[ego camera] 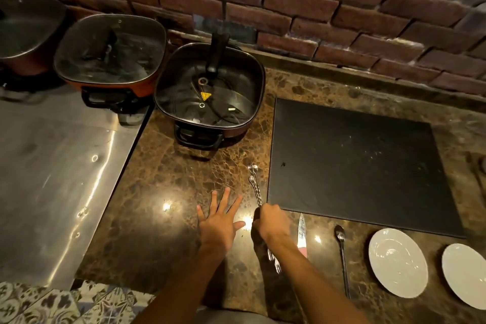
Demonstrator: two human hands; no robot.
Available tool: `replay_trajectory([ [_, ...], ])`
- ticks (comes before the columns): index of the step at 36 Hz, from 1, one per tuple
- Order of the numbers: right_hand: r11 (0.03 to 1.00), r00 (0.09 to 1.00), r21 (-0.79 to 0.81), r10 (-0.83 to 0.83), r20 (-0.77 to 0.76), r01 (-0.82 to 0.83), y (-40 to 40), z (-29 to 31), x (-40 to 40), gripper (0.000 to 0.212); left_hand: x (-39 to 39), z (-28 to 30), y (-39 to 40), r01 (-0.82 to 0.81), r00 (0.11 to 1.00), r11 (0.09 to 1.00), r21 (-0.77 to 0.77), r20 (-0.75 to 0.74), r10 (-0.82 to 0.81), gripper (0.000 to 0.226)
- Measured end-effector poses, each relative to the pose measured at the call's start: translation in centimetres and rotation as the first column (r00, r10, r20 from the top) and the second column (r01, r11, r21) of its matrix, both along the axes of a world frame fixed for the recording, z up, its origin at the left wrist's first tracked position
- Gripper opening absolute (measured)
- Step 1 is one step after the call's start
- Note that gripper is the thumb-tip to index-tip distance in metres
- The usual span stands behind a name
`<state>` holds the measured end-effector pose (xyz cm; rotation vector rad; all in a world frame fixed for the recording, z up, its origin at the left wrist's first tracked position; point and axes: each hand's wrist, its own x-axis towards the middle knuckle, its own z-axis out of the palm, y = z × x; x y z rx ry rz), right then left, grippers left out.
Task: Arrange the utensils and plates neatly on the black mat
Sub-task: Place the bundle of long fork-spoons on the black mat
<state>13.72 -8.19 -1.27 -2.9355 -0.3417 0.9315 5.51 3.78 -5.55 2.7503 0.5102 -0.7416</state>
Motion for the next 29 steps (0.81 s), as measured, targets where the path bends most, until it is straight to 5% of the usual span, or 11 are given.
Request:
replay_trajectory([
  [8, 0.997, 0.995, 0.076, -0.026, -0.094, 0.033, -1.2, 0.3, 0.7, 0.027, 0.9, 0.3, 0.4, 0.003, 1.0, 0.999, -0.044, -0.002, -0.003, 0.073],
  [19, 0.94, 0.966, 0.224, -0.243, -0.091, 0.258, -3.0, 2.3, 6.5, 0.029, 5.8, 0.8, 1.6, -0.021, 0.997, 0.993, -0.12, -0.077, 0.011, 0.118],
  [29, 0.893, 0.934, 0.275, -0.35, -0.071, 0.356, -2.8, 1.7, 15.4, 0.029, 8.6, 0.5, 1.5, -0.036, 0.998, 0.989, -0.143, -0.065, 0.027, 0.12],
])
